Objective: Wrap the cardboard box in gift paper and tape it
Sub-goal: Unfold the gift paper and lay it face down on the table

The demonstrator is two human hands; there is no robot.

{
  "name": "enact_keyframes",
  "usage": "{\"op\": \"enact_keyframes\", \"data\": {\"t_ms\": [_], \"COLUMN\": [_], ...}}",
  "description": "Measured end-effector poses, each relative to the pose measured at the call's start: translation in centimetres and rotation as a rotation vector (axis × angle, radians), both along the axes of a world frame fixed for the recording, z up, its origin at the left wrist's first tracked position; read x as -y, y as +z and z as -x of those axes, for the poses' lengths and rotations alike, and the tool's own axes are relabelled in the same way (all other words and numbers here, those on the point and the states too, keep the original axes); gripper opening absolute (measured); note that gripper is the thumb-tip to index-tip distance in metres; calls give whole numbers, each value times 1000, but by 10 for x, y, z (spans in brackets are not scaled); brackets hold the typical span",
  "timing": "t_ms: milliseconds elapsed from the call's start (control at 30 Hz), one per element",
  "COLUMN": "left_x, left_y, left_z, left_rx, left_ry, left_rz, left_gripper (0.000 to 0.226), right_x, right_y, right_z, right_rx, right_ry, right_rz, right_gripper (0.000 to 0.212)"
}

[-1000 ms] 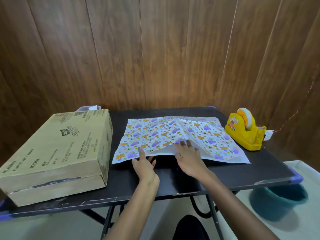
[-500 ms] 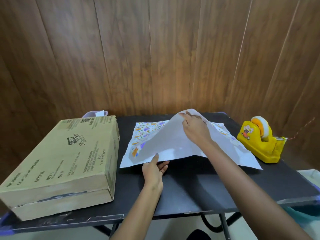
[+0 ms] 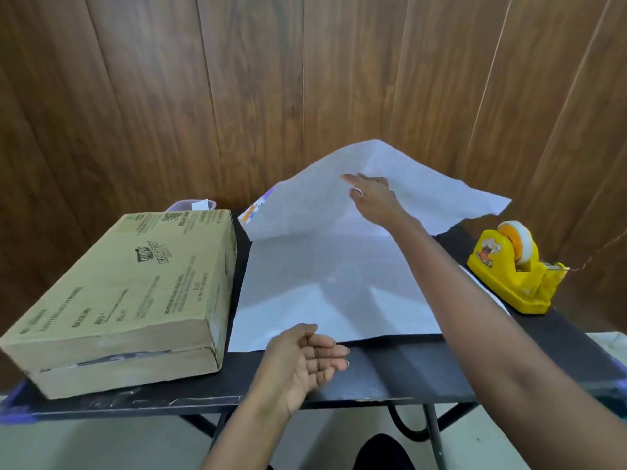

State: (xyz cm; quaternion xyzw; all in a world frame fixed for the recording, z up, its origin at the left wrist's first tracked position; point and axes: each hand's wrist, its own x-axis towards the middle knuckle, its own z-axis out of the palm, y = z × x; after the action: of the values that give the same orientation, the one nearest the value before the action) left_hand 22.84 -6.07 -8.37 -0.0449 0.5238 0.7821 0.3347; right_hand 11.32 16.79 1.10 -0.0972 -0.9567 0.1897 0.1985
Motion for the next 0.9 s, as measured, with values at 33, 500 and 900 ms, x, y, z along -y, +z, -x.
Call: {"op": "enact_keyframes", "data": {"t_ms": [33, 500, 900], "left_x": [0, -64, -82], "left_y": [11, 70, -42], "left_z": [0, 164, 128], "left_rx": [-127, -1521, -1216], "left_ry": [11, 344, -1019], "left_rz": [19, 1186, 1261], "left_gripper": [32, 37, 115], "right_x": [-1, -51, -82], "right_y": [1, 42, 21], "right_z": [-1, 96, 123], "right_rx": [-30, -226, -184], "right_ry": [-5, -59, -81], "right_rz": [-12, -129, 208], "right_gripper": [45, 54, 48]}}
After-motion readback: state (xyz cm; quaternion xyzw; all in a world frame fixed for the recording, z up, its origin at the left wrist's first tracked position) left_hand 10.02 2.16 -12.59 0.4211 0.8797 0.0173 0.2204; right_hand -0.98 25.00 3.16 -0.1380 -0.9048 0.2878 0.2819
